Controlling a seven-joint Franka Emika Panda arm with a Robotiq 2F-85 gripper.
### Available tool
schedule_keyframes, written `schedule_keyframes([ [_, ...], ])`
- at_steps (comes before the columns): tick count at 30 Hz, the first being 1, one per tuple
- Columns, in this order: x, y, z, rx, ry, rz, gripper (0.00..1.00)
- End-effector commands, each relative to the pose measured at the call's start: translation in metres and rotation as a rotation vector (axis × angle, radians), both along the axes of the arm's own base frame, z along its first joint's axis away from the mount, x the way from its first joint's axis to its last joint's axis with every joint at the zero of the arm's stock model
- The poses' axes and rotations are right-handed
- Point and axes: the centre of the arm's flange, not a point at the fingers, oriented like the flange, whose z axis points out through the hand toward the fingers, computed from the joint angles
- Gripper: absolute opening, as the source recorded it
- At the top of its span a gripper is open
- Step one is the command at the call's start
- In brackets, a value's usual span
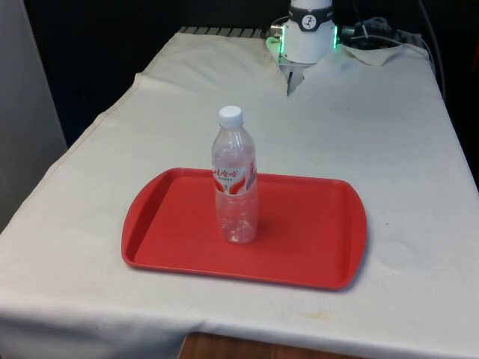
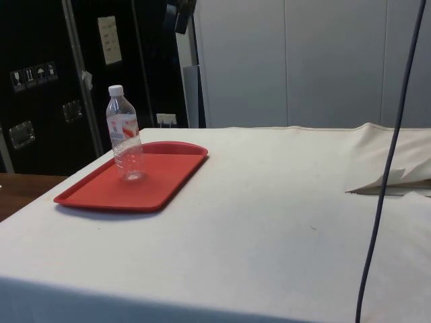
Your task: Place the bottle upright on the tray.
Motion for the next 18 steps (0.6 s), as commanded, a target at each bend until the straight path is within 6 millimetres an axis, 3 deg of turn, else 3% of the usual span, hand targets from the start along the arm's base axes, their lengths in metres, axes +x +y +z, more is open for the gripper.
schedule_keyframes([
  [1, -0.005, -0.001, 0.001, 0.01, 0.005, -0.006, 1.0],
  [18, -0.027, -0.005, 0.009, 0.046, 0.031, -0.014, 1.0],
])
